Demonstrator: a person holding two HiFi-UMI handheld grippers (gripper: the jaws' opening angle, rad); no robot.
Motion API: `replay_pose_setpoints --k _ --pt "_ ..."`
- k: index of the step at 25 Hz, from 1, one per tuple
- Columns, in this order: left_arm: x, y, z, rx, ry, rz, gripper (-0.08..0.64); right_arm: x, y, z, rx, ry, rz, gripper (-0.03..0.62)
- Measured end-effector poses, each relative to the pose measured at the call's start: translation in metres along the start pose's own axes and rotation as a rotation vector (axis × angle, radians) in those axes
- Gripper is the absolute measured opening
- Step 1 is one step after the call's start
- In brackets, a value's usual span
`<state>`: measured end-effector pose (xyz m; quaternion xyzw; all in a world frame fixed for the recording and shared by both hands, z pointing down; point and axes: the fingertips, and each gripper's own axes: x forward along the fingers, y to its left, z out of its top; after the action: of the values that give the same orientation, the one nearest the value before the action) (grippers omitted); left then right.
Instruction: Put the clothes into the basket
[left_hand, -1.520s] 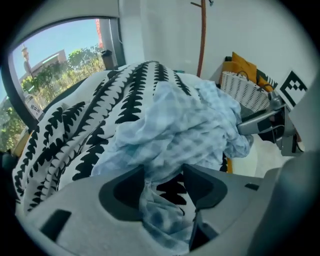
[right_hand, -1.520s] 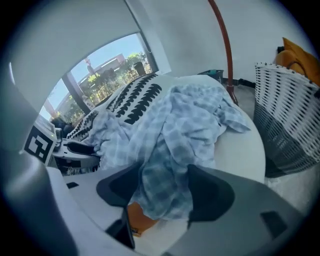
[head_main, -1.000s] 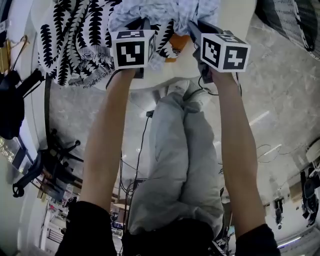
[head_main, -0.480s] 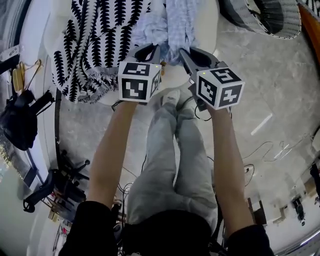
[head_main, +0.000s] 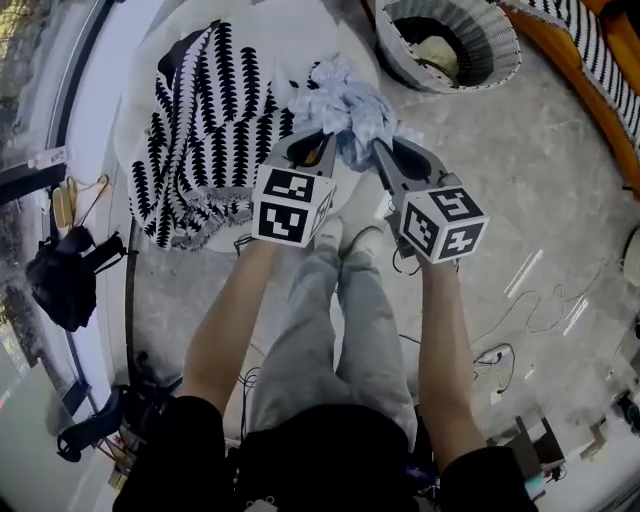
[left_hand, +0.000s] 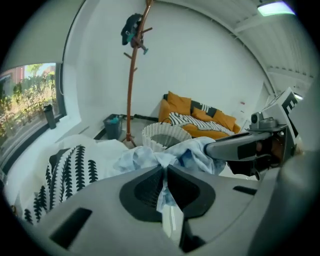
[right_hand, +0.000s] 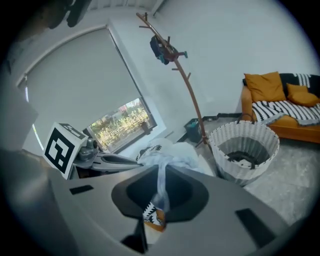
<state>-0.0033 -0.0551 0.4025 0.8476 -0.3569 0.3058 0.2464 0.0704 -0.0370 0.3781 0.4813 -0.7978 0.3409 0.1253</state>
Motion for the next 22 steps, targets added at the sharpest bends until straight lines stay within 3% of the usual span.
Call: replay_pose_setpoints --k 4,13,18,22 --pt "-0.023 -0.031 0.05 0.04 -0.03 -0.036 0.028 -0.046 -0.001 0.051 -0.023 -0.057 -0.045 0.038" --pt "-0.038 -0.101 0.202 0.132 -0.157 -0.128 0.028 -0.131 -0.024 0.195 -0.19 -0.167 -0.14 0.038" --pt "-0.039 -0.132 0.298 0.204 -0.234 -0.153 0.028 -0.177 -0.051 0.287 -0.226 -0.272 -0.206 0.038" --pt "-0.043 -0.144 0.346 0.246 -0.279 -0.162 0.028 -0.199 -0.065 0.339 -0.263 -0.313 -0.248 0.038"
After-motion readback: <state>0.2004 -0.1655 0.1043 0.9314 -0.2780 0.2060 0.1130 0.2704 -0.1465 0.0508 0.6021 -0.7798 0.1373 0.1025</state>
